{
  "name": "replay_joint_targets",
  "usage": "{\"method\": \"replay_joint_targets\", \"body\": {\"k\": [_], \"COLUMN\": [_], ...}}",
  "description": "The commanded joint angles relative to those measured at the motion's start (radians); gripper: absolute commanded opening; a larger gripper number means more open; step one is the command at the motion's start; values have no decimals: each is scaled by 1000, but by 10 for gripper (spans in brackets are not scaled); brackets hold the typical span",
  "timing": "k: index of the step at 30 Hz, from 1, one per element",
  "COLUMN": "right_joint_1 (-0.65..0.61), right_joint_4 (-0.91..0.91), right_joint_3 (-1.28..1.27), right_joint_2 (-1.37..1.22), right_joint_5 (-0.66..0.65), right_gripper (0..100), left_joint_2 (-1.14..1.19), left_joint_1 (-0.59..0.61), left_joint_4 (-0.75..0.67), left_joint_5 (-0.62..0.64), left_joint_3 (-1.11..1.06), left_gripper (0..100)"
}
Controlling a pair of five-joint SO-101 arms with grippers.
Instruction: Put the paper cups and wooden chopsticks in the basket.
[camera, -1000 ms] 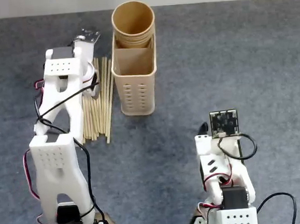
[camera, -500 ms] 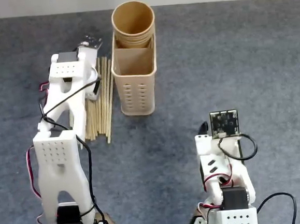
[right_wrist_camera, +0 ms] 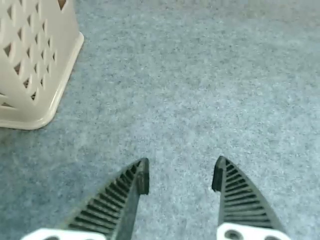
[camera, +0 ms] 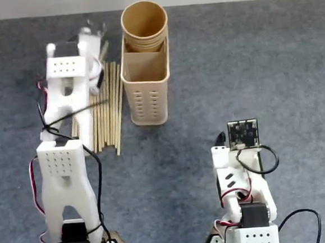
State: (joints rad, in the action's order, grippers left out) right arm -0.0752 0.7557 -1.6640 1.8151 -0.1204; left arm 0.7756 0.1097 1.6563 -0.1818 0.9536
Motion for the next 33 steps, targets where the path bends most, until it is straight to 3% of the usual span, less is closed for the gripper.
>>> {"method": "replay_joint_targets", "body": {"k": [1, 12, 20, 26, 33], "right_joint_1": [8, 8, 8, 8, 8], "right_joint_4": [1, 1, 1, 1, 1], "right_joint_3": [-133, -131, -130, -130, -130], "right_joint_2": [18, 18, 18, 18, 18], "right_joint_5": [-14, -14, -14, -14, -14], "right_gripper": [214, 214, 214, 214, 214], "left_joint_2": [-24, -315, -499, -472, -375], "left_joint_1": [-27, -99, -285, -377, -361], "left_joint_4": [123, 94, -100, -245, -267], "left_joint_5": [0, 26, 130, 227, 374], "left_joint_3": [305, 361, 354, 354, 361], "left_gripper": [46, 46, 46, 45, 45]}}
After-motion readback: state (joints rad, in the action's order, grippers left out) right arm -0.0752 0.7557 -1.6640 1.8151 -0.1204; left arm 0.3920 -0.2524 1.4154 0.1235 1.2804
